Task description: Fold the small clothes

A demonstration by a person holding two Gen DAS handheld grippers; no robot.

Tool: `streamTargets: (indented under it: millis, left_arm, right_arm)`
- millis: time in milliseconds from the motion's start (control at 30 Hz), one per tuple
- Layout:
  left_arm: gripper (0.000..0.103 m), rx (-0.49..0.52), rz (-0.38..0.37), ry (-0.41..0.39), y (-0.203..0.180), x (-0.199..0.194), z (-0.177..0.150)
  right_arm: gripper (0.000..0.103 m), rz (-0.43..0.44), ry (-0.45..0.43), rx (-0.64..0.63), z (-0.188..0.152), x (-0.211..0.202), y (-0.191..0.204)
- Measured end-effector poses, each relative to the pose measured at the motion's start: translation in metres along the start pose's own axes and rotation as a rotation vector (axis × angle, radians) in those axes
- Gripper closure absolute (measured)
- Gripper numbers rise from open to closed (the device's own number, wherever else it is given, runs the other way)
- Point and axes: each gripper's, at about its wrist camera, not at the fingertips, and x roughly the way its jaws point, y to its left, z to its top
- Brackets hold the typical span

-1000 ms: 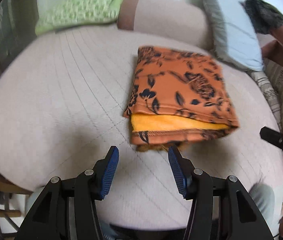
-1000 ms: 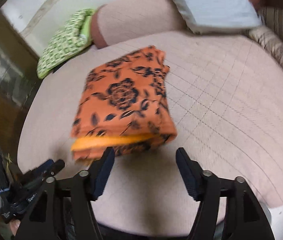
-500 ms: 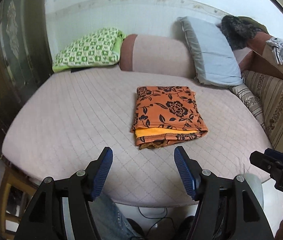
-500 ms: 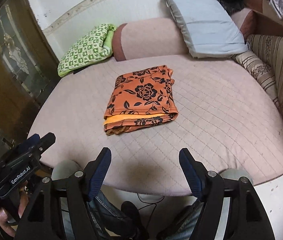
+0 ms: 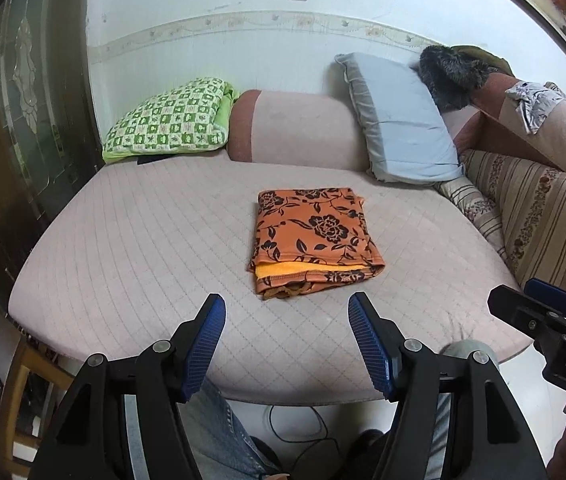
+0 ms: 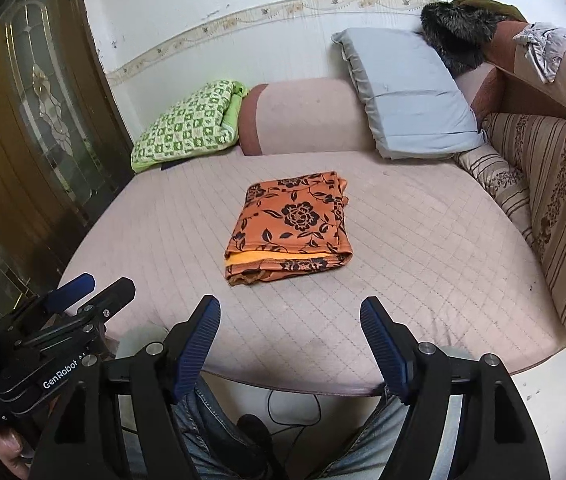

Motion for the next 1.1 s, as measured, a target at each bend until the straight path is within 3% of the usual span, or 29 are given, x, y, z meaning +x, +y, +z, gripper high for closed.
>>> streamTargets:
  millis: [267,1100]
  left_arm:
    - [0.038,0.024,-0.024,-0.011,0.006,-0.013,-0.002]
    - [0.038,0.084,-0.015,-0.037,0.011,-0.019,-0.007]
  right_arm:
    - [0.028,-0.02,-0.04,0.0,-0.005,-0.017,0.004]
    - [0.028,-0.049,-0.051,0.013,-0.014,-0.03,0.004]
